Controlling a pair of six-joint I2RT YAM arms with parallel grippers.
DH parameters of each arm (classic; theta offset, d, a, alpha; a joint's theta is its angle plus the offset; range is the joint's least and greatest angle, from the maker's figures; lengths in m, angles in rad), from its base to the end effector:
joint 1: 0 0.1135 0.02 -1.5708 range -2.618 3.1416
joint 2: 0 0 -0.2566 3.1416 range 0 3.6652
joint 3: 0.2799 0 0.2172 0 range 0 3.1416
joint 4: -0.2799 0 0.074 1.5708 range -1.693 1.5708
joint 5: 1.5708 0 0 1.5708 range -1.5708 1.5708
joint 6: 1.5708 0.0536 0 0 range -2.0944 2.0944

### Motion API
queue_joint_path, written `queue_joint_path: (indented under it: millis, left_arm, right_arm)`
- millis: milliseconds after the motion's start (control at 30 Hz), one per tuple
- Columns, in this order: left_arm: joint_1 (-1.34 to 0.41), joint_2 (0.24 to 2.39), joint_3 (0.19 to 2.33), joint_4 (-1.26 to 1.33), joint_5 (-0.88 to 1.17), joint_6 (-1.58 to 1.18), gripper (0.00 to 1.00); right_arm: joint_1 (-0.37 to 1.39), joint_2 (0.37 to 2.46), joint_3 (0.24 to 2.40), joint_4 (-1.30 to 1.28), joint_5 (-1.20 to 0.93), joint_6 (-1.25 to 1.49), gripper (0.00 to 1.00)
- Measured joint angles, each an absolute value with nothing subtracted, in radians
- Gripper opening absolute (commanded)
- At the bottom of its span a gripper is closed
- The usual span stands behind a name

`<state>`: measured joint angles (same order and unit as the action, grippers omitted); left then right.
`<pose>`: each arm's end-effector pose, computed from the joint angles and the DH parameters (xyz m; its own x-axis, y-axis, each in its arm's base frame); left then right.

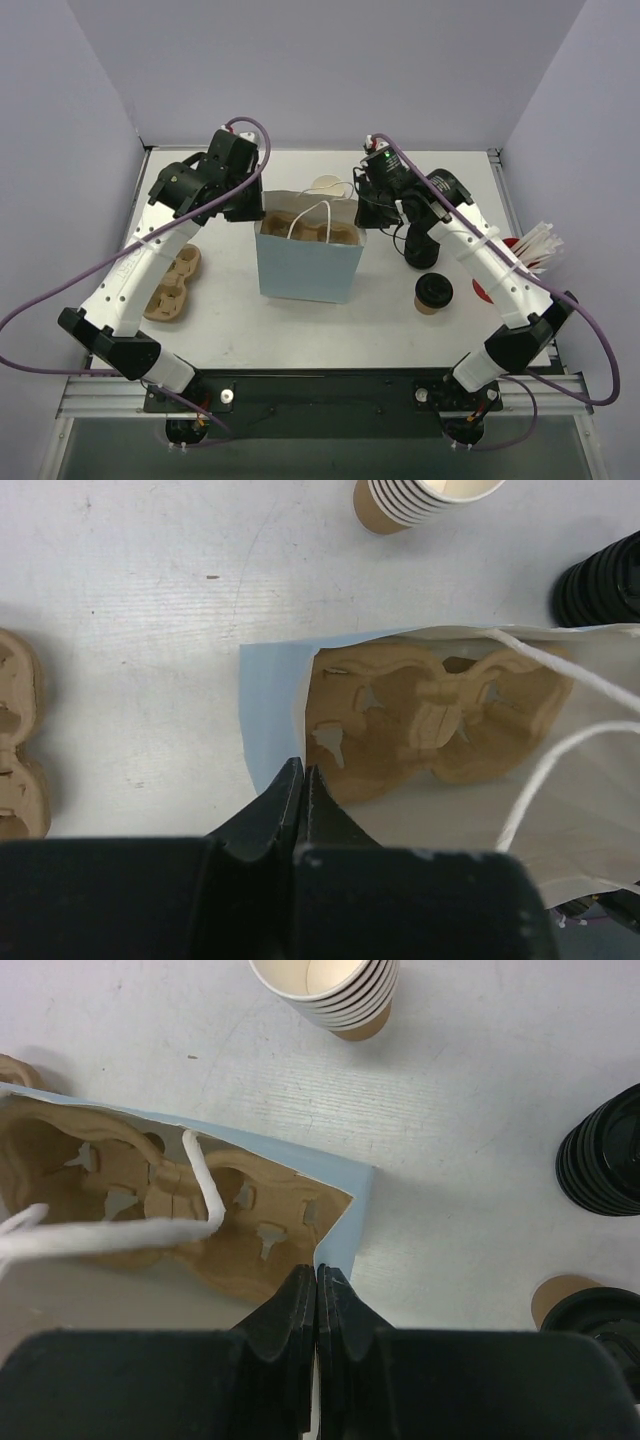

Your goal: Pack the takeout coffee

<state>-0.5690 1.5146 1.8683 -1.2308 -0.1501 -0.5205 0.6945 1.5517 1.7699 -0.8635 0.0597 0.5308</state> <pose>0.2249 -0.1343 0.4006 -0.7868 -0.0804 -0.6119 0.0702 0.9734 -0.2182 0.2385 0.1945 0.3971 -0.7034 0.0718 -0.7072 -0.2854 0.8826 0.3735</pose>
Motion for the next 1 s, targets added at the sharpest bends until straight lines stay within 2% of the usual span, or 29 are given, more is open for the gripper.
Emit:
queue_joint_path:
  millis: [133, 300, 333, 400, 467, 567, 600, 800, 1000]
  left_arm:
    - [-0.569, 1.499, 1.83, -1.217, -0.149, -0.526, 0.0]
    - [-0.569, 1.47, 1.634, -1.172, -0.141, -0.544, 0.0]
    - [-0.569, 1.47, 1.615, -1.16, -0.134, -0.546, 0.08]
    - [-0.569, 1.467, 1.613, -1.15, -0.134, -0.547, 0.16]
    - [-0.57, 1.464, 1.629, -1.149, -0.134, -0.549, 0.27]
    - [-0.575, 1.465, 1.666, -1.168, -0.136, -0.544, 0.36]
    - [-0.575, 1.465, 1.687, -1.175, -0.138, -0.544, 0.37]
    - [-0.575, 1.457, 1.744, -1.183, -0.145, -0.538, 0.42]
    - [-0.575, 1.457, 1.744, -1.2, -0.146, -0.534, 0.43]
  right_arm:
    - [0.694, 1.527, 1.767, -0.862, 0.067, 0.534, 0.0]
    - [0.694, 1.518, 1.659, -0.818, 0.075, 0.524, 0.0]
    - [0.694, 1.52, 1.643, -0.814, 0.075, 0.523, 0.0]
    - [0.694, 1.524, 1.631, -0.791, 0.073, 0.521, 0.0]
    - [0.694, 1.522, 1.633, -0.781, 0.076, 0.517, 0.04]
    - [0.694, 1.516, 1.634, -0.776, 0.076, 0.521, 0.14]
    - [0.694, 1.513, 1.636, -0.776, 0.076, 0.522, 0.21]
    - [0.694, 1.478, 1.662, -0.781, 0.076, 0.525, 0.41]
    - [0.694, 1.444, 1.705, -0.788, 0.098, 0.505, 0.45]
